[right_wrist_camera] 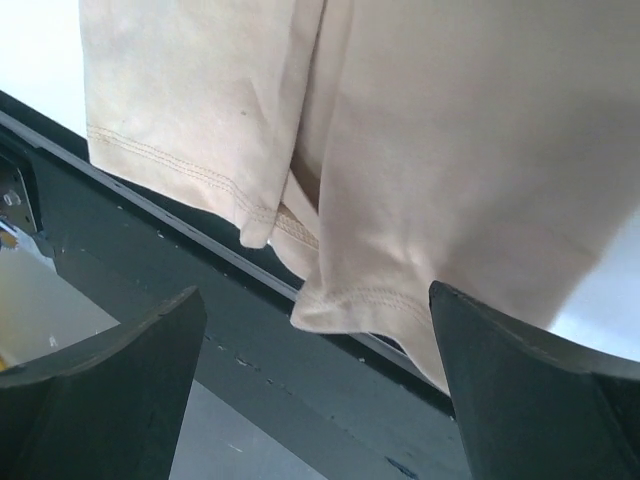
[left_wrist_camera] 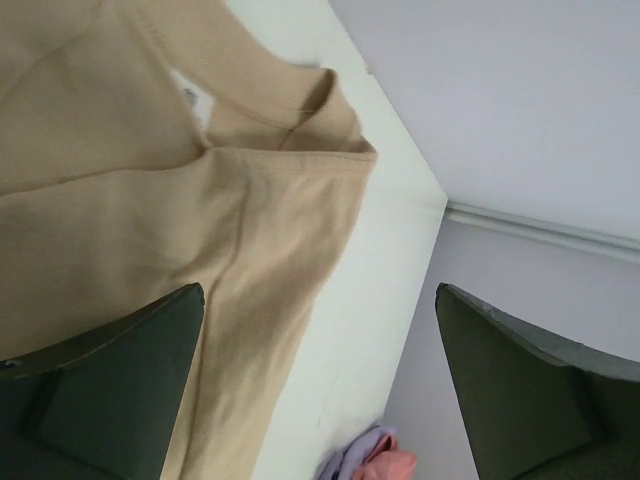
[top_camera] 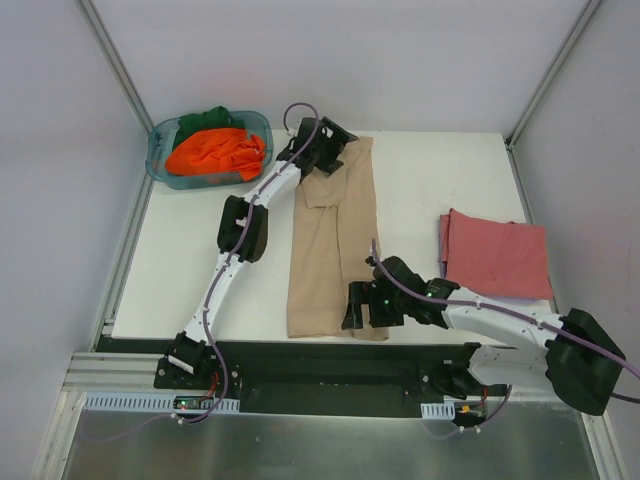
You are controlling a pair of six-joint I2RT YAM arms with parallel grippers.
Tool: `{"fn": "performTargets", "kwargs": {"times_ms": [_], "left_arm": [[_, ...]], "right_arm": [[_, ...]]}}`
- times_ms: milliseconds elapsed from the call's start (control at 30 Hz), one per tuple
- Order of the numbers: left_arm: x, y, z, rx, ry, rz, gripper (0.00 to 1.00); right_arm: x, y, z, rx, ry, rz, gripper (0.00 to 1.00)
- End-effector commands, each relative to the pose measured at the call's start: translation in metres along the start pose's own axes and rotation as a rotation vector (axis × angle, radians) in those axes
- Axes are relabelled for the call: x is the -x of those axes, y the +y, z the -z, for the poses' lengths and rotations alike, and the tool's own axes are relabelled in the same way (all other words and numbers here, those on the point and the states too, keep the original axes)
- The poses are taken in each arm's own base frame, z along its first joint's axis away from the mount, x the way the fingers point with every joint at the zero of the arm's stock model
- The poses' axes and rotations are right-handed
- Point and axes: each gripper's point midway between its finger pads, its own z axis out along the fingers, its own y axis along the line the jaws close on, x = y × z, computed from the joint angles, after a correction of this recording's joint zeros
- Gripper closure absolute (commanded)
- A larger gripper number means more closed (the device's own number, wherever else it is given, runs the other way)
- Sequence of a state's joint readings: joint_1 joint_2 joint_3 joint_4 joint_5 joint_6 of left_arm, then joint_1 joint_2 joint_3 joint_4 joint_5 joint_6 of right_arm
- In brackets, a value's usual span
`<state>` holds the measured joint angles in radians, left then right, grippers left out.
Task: Fold and stack the t-shirts
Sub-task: Rotate the tshirt 90 degrees
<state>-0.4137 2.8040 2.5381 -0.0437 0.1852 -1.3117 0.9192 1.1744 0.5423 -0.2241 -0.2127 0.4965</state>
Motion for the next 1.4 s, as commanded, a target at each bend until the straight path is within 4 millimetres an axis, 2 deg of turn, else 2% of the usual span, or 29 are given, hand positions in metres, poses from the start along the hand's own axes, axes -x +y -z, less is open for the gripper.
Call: {"fn": "performTargets", "kwargs": {"times_ms": [0,33,67,100,167,200,267,333,400,433,467,567,633,667,733,800,933,967,1033,1100,1200,1367], "left_arm": [[0.019,-0.160,0.092,-0.274,-0.099,-0.222,0.01],[0.015,-0.175,0.107,-0.304,-0.082,-0.263,0.01],[0.007,-0.200,0.130,-0.375,-0.052,-0.321,0.01],[-0.003,-0.214,0.151,-0.422,-0.005,-0.374,0.01],[-0.033,-0.228,0.190,-0.496,0.133,-0.481,0.01],[-0.047,-0.235,0.221,-0.533,0.197,-0.535,0.01],[-0.067,-0.216,0.258,-0.522,0.300,-0.581,0.01],[-0.080,-0.183,0.290,-0.471,0.341,-0.604,0.01],[-0.089,-0.115,0.309,-0.320,0.344,-0.577,0.01],[-0.090,-0.089,0.321,-0.260,0.307,-0.574,0.01],[-0.098,-0.034,0.330,-0.155,0.310,-0.550,0.01],[-0.106,0.074,0.362,0.065,0.251,-0.485,0.01],[-0.116,0.124,0.384,0.142,0.236,-0.424,0.01],[-0.121,0.148,0.394,0.187,0.237,-0.391,0.01],[-0.133,0.172,0.410,0.209,0.249,-0.340,0.01],[-0.139,0.187,0.421,0.228,0.248,-0.321,0.01],[-0.148,0.201,0.438,0.244,0.275,-0.319,0.01],[-0.150,0.207,0.441,0.265,0.287,-0.316,0.01],[-0.153,0.217,0.445,0.292,0.297,-0.303,0.01],[-0.154,0.225,0.447,0.311,0.299,-0.295,0.02],[-0.159,0.230,0.450,0.324,0.328,-0.295,0.03],[-0.164,0.235,0.451,0.340,0.368,-0.309,0.07]], "right_arm": [[0.025,-0.003,0.034,-0.082,-0.147,0.020,0.04],[0.030,0.002,0.039,-0.057,-0.174,0.042,0.04],[0.033,0.011,0.043,-0.008,-0.191,0.078,0.04],[0.034,0.019,0.044,0.042,-0.203,0.104,0.04],[0.035,0.028,0.044,0.103,-0.219,0.149,0.04],[0.036,0.028,0.045,0.101,-0.217,0.192,0.04],[0.035,0.029,0.047,0.079,-0.183,0.264,0.04],[0.039,0.030,0.047,0.054,-0.175,0.309,0.04],[0.041,0.026,0.042,0.008,-0.149,0.328,0.03],[0.040,0.022,0.037,-0.020,-0.129,0.330,0.07],[0.037,0.021,0.033,-0.036,-0.104,0.337,0.12],[0.030,0.021,0.019,-0.060,-0.025,0.366,0.26],[0.028,0.018,0.012,-0.099,0.014,0.367,0.33],[0.027,0.015,0.008,-0.116,0.029,0.378,0.34],[0.026,0.010,0.002,-0.144,0.049,0.381,0.36],[0.021,0.006,-0.005,-0.163,0.081,0.374,0.44],[0.009,0.004,-0.013,-0.181,0.128,0.371,0.58],[0.007,0.003,-0.013,-0.192,0.129,0.365,0.64],[0.008,0.003,-0.011,-0.206,0.112,0.352,0.80],[0.012,0.006,-0.008,-0.208,0.085,0.340,0.89],[0.018,0.013,0.001,-0.200,0.056,0.332,0.94],[0.021,0.028,0.014,-0.163,0.046,0.324,0.95]]}}
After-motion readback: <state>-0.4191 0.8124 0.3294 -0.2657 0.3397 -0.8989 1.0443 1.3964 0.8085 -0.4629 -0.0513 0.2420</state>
